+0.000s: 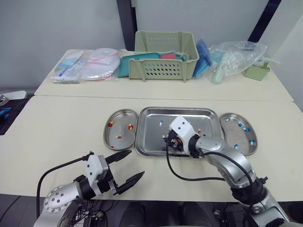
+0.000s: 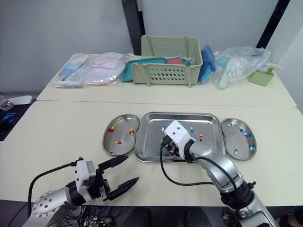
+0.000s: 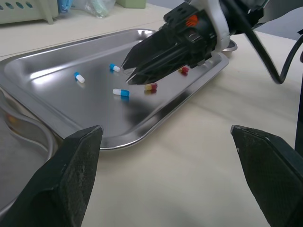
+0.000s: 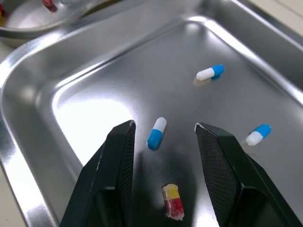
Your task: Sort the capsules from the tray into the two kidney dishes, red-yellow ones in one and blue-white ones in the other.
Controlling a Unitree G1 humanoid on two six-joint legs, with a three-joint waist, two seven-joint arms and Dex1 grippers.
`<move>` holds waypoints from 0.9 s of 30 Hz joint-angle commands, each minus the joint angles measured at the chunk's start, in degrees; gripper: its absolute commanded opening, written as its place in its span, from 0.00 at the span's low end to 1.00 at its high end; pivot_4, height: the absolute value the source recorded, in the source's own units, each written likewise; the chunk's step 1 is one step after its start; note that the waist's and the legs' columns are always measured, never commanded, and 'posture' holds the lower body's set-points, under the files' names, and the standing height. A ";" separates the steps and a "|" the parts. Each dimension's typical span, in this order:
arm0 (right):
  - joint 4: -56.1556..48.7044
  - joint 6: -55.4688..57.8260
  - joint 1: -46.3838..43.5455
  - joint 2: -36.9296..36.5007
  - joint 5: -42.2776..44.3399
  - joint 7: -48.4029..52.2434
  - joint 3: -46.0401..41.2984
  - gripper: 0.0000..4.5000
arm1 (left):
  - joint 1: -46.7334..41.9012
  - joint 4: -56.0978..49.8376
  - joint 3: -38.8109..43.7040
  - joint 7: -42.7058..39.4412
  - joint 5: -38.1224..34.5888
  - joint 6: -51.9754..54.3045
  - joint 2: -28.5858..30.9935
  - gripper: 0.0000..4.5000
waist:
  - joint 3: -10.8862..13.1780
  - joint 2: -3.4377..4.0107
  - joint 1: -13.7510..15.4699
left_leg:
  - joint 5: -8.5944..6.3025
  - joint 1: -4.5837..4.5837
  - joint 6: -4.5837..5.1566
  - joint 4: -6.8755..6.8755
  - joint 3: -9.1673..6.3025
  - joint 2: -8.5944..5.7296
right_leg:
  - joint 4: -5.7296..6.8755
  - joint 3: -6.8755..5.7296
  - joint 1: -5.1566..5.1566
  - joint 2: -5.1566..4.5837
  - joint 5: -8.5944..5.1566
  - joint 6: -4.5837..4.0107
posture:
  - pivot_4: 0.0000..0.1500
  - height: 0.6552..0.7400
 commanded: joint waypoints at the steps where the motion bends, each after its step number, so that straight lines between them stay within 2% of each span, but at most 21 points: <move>1: 0.70 -0.07 -1.73 1.15 -0.47 -0.17 0.84 0.49 | 0.44 -2.56 -0.20 0.67 -0.08 -0.12 0.47 1.00 | 0.00 0.00 -0.03 | 0.00 -0.01 0.00 0.00 0.00 0.00 | 0.00 0.00 -0.02 0.00 0.00 0.00 | 1.00 1.00; 11: 4.99 -0.18 -2.93 1.93 -0.35 0.83 1.84 0.49 | 0.97 -3.30 -0.55 1.52 -0.08 0.14 0.49 1.00 | 0.01 0.02 -0.25 | 0.00 -0.04 0.00 -0.01 0.00 0.00 | 0.03 0.02 -0.09 0.01 0.00 0.00 | 1.00 1.00; 20: 5.93 -1.48 -3.60 0.40 -1.28 2.66 4.49 0.02 | 0.98 -2.74 -0.93 1.69 0.14 -0.16 0.63 1.00 | 0.01 0.02 -0.41 | 0.00 -0.04 0.00 -0.03 -0.01 0.00 | 0.03 0.02 -0.09 0.01 0.00 0.00 | 1.00 1.00; 27: 4.68 -4.87 -4.24 -0.83 -2.07 4.58 4.09 0.00 | 0.73 -2.38 -0.93 1.18 0.03 -0.22 0.81 1.00 | 0.02 0.03 -0.48 | 0.00 -0.04 0.00 -0.04 -0.01 0.00 | 0.02 0.02 -0.10 0.01 0.00 0.00 | 1.00 1.00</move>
